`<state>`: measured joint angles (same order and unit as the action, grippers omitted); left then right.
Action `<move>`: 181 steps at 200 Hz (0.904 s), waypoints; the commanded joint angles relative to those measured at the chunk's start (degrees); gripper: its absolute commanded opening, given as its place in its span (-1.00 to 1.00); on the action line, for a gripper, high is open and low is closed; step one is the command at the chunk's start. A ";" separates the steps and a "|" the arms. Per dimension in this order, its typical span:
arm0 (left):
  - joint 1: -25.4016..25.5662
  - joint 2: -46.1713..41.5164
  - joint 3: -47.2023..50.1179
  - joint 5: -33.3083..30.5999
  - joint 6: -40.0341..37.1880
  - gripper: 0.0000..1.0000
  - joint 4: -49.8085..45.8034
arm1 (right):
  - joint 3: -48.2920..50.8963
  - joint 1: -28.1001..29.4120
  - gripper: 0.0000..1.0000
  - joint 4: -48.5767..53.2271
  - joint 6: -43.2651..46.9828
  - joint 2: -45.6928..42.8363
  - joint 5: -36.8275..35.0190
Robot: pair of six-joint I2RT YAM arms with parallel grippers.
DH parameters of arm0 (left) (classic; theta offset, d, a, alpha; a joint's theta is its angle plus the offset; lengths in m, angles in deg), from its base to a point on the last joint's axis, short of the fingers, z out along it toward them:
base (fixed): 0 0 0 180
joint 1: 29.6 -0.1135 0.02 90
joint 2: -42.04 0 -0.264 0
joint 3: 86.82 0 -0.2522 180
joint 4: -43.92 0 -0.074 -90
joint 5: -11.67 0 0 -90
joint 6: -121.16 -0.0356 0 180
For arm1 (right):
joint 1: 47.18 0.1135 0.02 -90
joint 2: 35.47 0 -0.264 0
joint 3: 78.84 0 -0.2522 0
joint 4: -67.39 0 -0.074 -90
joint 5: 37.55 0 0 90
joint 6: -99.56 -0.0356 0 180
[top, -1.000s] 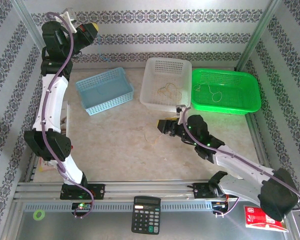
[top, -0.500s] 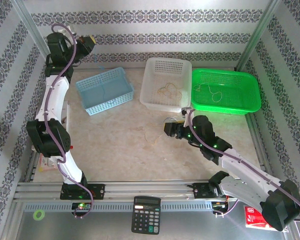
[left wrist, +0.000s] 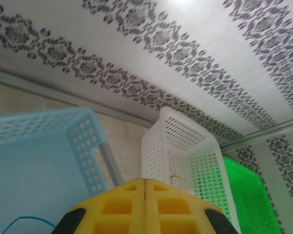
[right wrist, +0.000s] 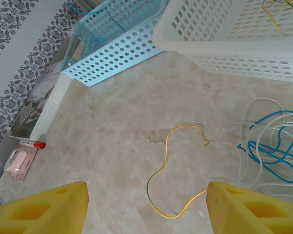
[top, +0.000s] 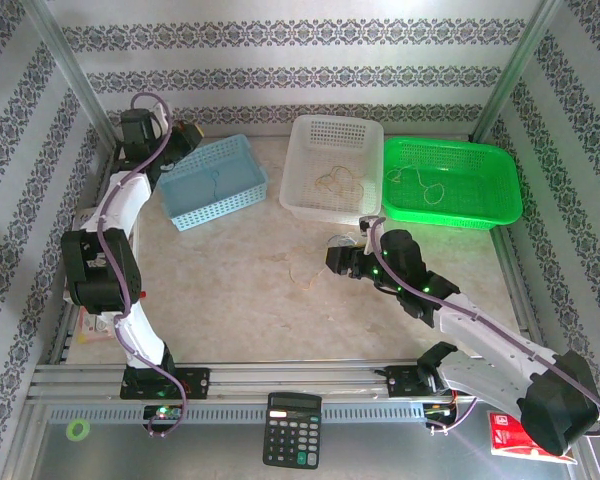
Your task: Untangle the cables
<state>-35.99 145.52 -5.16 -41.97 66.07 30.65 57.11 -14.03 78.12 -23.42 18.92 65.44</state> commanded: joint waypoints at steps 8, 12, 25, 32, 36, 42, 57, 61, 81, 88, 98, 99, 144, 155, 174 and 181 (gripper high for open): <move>-0.29 -0.12 2.45 -0.76 -4.28 -1.00 0.53 | -1.28 0.34 0.31 -1.37 -0.07 -1.82 0.31; -0.31 0.04 2.63 -1.02 -4.81 -1.00 -0.01 | -1.27 0.37 0.31 -1.35 -0.08 -1.95 0.36; -0.29 0.78 3.04 -2.12 -6.51 -1.00 -1.75 | -1.02 0.55 0.31 -1.28 -0.19 -2.34 0.35; -0.33 1.07 2.93 -2.86 -7.41 -1.00 -2.88 | -1.06 0.69 0.31 -1.20 -0.25 -2.52 0.26; -0.33 1.39 2.85 -3.36 -7.95 -1.00 -3.52 | -1.05 0.84 0.31 -1.15 -0.25 -2.62 0.23; -0.29 1.62 2.71 -4.07 -8.66 -1.00 -4.49 | -1.01 0.90 0.31 -0.97 -0.25 -2.78 0.21; -0.35 2.23 2.16 -6.61 -10.34 -0.93 -6.99 | -1.01 1.29 0.30 -0.67 -0.27 -3.13 0.08; -0.29 2.45 1.92 -7.14 -10.75 -0.88 -7.59 | -1.07 1.36 0.30 -0.53 -0.32 -3.23 0.00; -0.29 3.22 0.62 -8.69 -12.22 -0.67 -10.33 | -1.10 1.91 0.31 -0.31 -0.26 -3.46 -0.42; -0.29 3.33 0.12 -9.22 -12.62 -0.50 -11.07 | -1.12 2.15 0.30 -0.27 -0.25 -3.41 -0.47; -0.29 3.47 -0.50 -9.47 -13.11 -0.23 -12.02 | -1.16 2.48 0.30 -0.31 -0.37 -3.41 -0.68; -0.29 3.48 -0.54 -9.47 -13.11 -0.20 -12.10 | -1.17 2.51 0.30 -0.27 -0.31 -3.37 -0.69; -0.29 1.82 -3.38 -10.62 -15.14 1.00 -15.84 | -1.71 4.19 0.30 -0.31 -0.26 -2.78 -1.85; -0.29 1.15 -3.81 -10.31 -15.19 1.00 -16.30 | -1.92 4.48 0.30 -0.30 -0.25 -2.56 -1.99; -0.29 -0.40 -3.90 -8.83 -14.48 1.00 -16.43 | -1.97 5.14 0.31 -0.24 -0.16 -2.10 -2.67; -0.31 -1.18 -3.71 -7.94 -13.85 1.00 -16.21 | -1.97 5.40 0.31 -0.16 -0.22 -1.90 -3.03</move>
<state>-35.99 148.08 -7.50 -51.59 52.74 16.80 57.09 -9.75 78.19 -23.46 16.52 64.42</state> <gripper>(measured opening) 0.999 0.652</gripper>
